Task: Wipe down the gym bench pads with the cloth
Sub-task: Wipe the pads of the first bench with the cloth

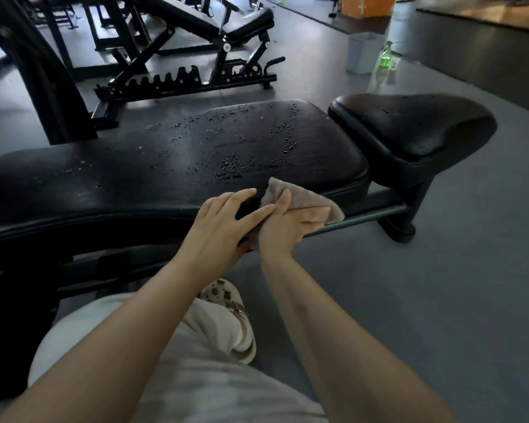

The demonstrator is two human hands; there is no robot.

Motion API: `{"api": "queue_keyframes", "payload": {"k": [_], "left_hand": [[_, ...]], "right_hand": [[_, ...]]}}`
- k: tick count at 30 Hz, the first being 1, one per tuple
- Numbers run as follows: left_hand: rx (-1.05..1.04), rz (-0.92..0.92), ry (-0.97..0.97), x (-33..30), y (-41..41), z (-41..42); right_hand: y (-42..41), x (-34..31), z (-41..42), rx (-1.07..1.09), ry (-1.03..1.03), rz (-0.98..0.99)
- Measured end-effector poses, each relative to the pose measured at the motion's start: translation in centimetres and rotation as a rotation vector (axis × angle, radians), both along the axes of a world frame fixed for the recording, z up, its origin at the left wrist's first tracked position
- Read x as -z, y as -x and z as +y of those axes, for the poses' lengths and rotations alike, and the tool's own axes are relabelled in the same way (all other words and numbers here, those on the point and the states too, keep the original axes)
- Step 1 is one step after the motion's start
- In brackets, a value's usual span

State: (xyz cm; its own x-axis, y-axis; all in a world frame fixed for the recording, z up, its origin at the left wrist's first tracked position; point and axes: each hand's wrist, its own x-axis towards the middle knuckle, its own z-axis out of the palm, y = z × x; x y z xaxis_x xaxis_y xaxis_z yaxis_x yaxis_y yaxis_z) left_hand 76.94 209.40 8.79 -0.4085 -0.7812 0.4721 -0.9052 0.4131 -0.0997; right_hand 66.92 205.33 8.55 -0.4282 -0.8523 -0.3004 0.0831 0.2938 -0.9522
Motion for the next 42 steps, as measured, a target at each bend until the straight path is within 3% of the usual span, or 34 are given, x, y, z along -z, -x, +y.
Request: {"api": "queue_keyframes", "payload": {"k": [5,7,10,15,18,22,25,27,32,34,39,42], "left_hand": [[-0.066,-0.012,-0.004,0.2,-0.1,-0.2],[-0.096,-0.031,0.04,0.2,0.3,-0.3],[-0.089,-0.017,0.11,0.6,0.6,-0.7],[-0.045,0.011,0.152,0.6,0.9,-1.3],[-0.021,-0.009,0.154,0.2,0.6,-1.4],[0.047,-0.061,0.161,0.0,-0.3,-1.9],[0.072,-0.116,0.157,0.1,-1.1,-2.3],[0.072,-0.175,0.138,-0.1,-1.6,-2.2],[0.108,-0.269,0.052,-0.9,-3.7,-1.3],[0.13,-0.306,0.049,-1.2,-5.4,-0.7],[0.055,-0.355,0.042,-1.5,-10.4,2.1],[-0.077,-0.291,0.047,-1.0,-13.6,4.3]], "right_hand": [[1.1,0.6,1.7,-0.246,0.042,-0.01],[2.8,1.5,2.7,-0.326,0.06,0.205],[5.2,3.2,3.9,-0.272,0.176,0.691],[8.7,5.3,1.2,-0.162,0.657,0.89],[10.1,4.7,-0.5,-0.344,0.809,1.118],[11.2,5.2,-2.7,-0.674,1.518,1.411],[12.3,5.2,-4.8,-0.729,1.741,1.644],[12.7,4.5,-5.6,-0.794,1.776,1.752],[11.4,3.3,-6.2,-0.876,1.602,2.499],[9.9,3.3,-5.6,-0.908,1.534,2.693],[3.7,2.5,-2.6,-0.842,1.546,2.738],[-1.0,2.2,-0.8,-0.998,1.46,2.843]]}}
